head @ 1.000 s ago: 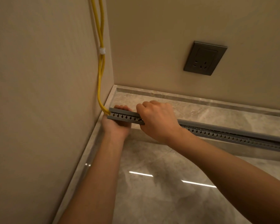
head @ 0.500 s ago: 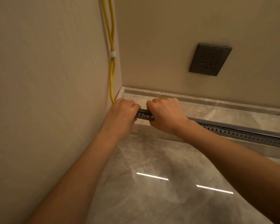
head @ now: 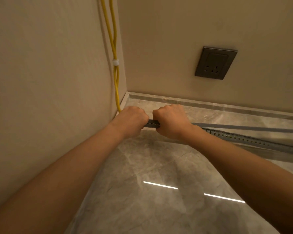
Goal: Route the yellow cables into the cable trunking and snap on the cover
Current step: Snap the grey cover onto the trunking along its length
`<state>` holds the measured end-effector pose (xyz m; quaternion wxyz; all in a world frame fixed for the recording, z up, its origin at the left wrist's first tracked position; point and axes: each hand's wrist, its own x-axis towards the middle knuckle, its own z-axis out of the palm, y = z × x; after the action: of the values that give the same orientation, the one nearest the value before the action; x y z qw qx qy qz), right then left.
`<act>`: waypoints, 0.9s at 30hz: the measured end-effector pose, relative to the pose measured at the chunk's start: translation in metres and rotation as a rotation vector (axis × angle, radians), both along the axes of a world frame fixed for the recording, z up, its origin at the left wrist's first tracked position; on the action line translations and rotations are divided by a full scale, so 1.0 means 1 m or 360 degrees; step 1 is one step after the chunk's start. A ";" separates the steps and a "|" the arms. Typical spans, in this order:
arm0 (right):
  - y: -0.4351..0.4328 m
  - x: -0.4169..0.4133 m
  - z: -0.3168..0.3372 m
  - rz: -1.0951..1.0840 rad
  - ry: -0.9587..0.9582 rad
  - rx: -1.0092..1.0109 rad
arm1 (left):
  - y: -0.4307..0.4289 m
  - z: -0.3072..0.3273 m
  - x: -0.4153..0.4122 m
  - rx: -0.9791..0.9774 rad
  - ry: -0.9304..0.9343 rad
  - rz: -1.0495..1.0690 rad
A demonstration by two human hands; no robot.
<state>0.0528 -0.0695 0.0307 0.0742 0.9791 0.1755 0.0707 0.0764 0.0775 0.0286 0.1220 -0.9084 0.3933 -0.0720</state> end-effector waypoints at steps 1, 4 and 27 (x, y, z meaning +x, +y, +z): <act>-0.001 0.000 0.000 0.0007 0.0004 -0.0010 | 0.000 0.000 0.001 -0.0020 0.0016 0.0006; -0.002 0.002 0.000 0.0013 -0.0011 -0.0039 | 0.001 0.002 0.003 -0.0131 0.0039 0.0042; -0.099 -0.045 -0.015 -0.0110 0.0038 0.0097 | 0.008 -0.025 0.003 -0.0636 0.0233 -0.0009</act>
<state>0.0076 -0.1685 0.0157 0.0447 0.9872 0.1402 0.0617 0.0794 0.0856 0.0039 -0.0897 -0.9162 0.3816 -0.0827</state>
